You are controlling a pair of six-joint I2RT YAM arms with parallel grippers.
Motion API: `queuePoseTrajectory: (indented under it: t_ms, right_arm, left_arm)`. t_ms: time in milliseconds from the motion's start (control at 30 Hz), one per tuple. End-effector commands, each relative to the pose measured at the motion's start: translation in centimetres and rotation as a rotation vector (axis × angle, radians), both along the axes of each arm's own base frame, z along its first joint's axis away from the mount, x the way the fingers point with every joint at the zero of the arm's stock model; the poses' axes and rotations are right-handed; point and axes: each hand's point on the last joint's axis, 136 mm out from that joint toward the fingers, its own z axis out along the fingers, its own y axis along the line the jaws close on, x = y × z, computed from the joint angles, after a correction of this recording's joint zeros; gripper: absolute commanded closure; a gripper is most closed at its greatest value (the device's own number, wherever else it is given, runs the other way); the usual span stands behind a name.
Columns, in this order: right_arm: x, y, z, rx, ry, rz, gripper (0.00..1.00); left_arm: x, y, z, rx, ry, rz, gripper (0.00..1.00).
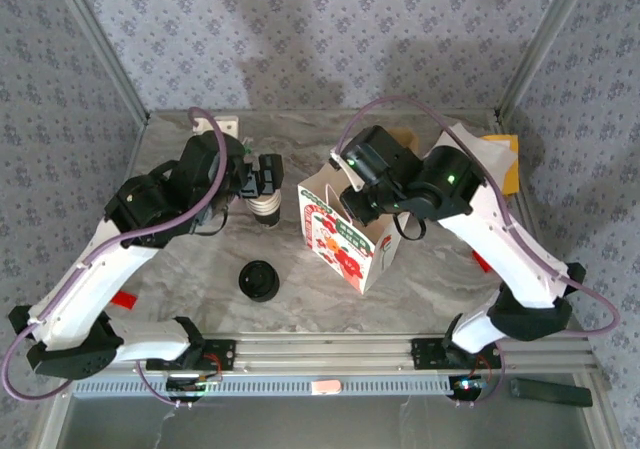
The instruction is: Pack the takeout coffee
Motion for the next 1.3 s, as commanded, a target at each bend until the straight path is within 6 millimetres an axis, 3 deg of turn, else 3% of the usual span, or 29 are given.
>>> queuePoseTrajectory:
  t_ms: [0, 100, 300, 533, 700, 867, 1067, 1267]
  right_arm:
    - [-0.1, -0.3, 1.0, 0.025, -0.003, 0.026, 0.89]
    - [0.0, -0.4, 1.1, 0.025, 0.009, 0.031, 1.00]
    - [0.5, -0.2, -1.6, 0.000, 0.159, 0.048, 1.00]
    - [3.8, 0.7, -5.2, -0.096, 0.252, 0.006, 1.00]
    - [5.1, 0.8, -7.2, -0.150, 0.300, 0.013, 1.00]
    - [4.7, 0.1, -8.4, -0.194, 0.355, 0.018, 1.00]
    - [4.2, 0.3, -6.4, -0.115, 0.320, 0.021, 1.00]
    - [3.4, -1.7, -10.6, -0.288, 0.416, 0.042, 1.00]
  left_arm:
    - [-0.4, 0.9, 0.4, 0.000, -0.019, 0.002, 0.00]
    - [-0.4, 0.6, 0.3, -0.004, -0.016, -0.012, 0.00]
    - [-0.4, -0.1, 0.0, -0.003, -0.008, -0.043, 0.00]
    - [-0.8, 0.1, -0.7, -0.013, 0.013, -0.040, 0.00]
    - [-1.0, 0.3, -0.8, -0.011, 0.014, -0.040, 0.00]
    - [-0.9, 0.2, -1.0, -0.009, 0.016, -0.042, 0.00]
    - [-0.7, -0.4, -1.3, -0.011, 0.022, -0.051, 0.00]
    - [-0.5, -0.7, -1.1, -0.011, 0.023, -0.059, 0.00]
